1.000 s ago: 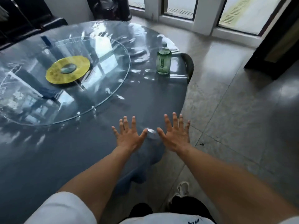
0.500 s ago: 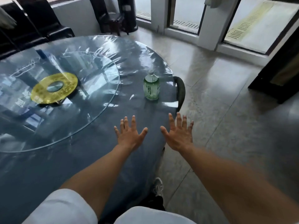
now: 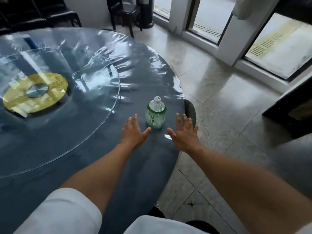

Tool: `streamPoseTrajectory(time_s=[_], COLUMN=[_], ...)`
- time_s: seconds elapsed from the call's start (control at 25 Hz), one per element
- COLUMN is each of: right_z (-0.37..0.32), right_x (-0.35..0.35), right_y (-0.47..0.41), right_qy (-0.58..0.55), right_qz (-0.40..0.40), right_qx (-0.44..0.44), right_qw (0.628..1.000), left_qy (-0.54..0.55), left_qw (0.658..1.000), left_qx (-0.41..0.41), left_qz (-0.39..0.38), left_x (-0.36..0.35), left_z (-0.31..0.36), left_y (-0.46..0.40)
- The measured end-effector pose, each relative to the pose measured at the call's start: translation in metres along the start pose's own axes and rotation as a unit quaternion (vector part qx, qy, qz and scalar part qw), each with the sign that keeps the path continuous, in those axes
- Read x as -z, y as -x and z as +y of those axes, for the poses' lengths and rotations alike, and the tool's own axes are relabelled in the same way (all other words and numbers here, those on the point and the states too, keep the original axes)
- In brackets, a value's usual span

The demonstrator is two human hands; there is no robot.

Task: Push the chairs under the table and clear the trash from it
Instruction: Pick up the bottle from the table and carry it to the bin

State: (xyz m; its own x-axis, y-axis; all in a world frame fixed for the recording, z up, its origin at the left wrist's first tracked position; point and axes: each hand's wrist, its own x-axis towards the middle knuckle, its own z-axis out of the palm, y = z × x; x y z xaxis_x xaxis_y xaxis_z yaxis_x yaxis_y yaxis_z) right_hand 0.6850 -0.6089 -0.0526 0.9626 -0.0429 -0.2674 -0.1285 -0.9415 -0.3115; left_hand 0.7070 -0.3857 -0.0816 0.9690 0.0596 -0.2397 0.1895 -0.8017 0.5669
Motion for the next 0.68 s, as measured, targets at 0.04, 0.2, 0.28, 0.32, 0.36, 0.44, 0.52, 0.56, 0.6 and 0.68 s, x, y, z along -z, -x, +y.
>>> streamPoseTrajectory(time_s=[0.04,0.2,0.28,0.32,0.36,0.44,0.52,0.56,0.6,0.68], right_z=[-0.003,-0.012,-0.011,-0.011,-0.011,-0.009,-0.004,-0.007,-0.008,-0.003], right_x=[0.000,0.003,0.001,0.000,-0.001,-0.002,0.000,-0.002,-0.002,0.006], right_y=[-0.010,-0.058,-0.076,-0.084,-0.091,-0.106,-0.122,-0.123,-0.127,-0.143], right_qy=[-0.010,-0.076,-0.127,-0.149,-0.166,-0.183,-0.192,-0.195,-0.200,-0.198], right_qz=[-0.006,-0.016,-0.045,-0.064,-0.078,-0.099,-0.133,-0.143,-0.157,-0.179], right_qx=[0.014,0.069,0.079,0.081,0.081,0.091,0.114,0.115,0.122,0.155], right_qw=[1.000,0.995,0.988,0.984,0.980,0.974,0.966,0.964,0.959,0.951], left_qy=[0.021,0.075,0.089,0.087,0.086,0.095,0.102,0.105,0.108,0.101], left_qw=[1.000,0.995,0.994,0.995,0.995,0.994,0.993,0.993,0.992,0.992], left_qx=[0.001,-0.020,-0.020,-0.018,-0.014,0.001,0.030,0.035,0.043,0.075], left_qz=[-0.003,-0.057,-0.054,-0.053,-0.053,-0.058,-0.042,-0.047,-0.045,-0.019], left_x=[0.001,0.008,0.006,0.004,0.003,-0.003,-0.012,-0.013,-0.016,-0.023], left_z=[0.000,0.008,0.014,0.017,0.021,0.025,0.036,0.034,0.035,0.050], left_y=[-0.006,-0.034,-0.045,-0.049,-0.055,-0.065,-0.071,-0.071,-0.072,-0.076])
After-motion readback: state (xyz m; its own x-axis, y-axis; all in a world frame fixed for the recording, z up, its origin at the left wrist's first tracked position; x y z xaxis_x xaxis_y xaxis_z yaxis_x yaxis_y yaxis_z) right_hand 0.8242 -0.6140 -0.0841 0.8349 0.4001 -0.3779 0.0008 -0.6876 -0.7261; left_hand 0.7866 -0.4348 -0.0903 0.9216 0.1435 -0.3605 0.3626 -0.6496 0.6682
